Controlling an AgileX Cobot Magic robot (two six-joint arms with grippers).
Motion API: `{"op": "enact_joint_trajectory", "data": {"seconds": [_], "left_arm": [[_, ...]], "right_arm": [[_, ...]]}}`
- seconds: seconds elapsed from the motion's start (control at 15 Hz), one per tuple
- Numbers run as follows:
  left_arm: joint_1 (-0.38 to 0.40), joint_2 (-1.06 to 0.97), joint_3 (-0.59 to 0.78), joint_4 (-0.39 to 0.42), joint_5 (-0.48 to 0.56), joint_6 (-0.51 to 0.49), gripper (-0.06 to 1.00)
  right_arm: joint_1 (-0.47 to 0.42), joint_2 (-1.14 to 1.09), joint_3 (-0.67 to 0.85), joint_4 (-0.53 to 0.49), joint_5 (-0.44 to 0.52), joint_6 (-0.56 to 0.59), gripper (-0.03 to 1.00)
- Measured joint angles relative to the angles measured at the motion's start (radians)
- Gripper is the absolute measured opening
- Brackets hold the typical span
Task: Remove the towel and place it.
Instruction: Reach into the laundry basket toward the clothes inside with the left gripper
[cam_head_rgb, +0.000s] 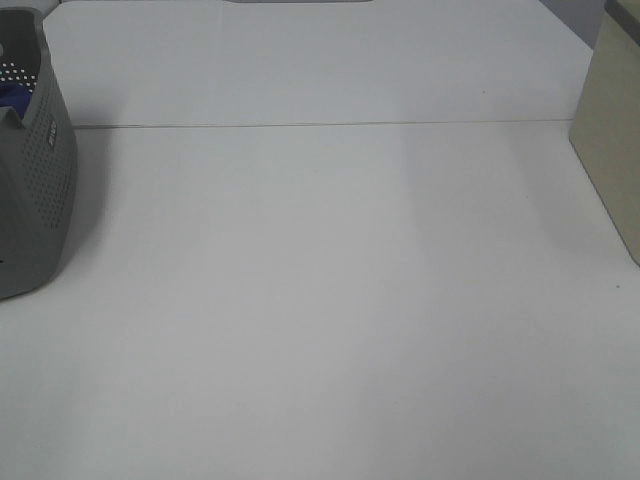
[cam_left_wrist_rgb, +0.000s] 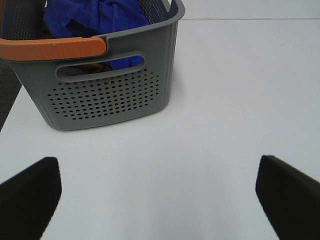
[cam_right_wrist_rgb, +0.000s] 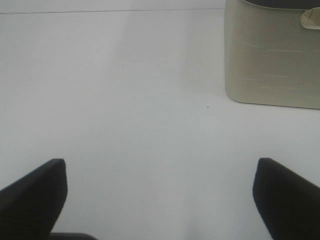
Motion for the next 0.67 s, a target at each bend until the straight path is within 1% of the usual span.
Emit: {"op": "enact_joint_trajectory", "data": {"seconds": [0.67], "left_arm": [[0.000,0.000,0.000,0.000,0.001,0.000,0.99]], "right_arm": [[0.000,0.000,0.000,0.000,0.000,0.000,0.97]]}}
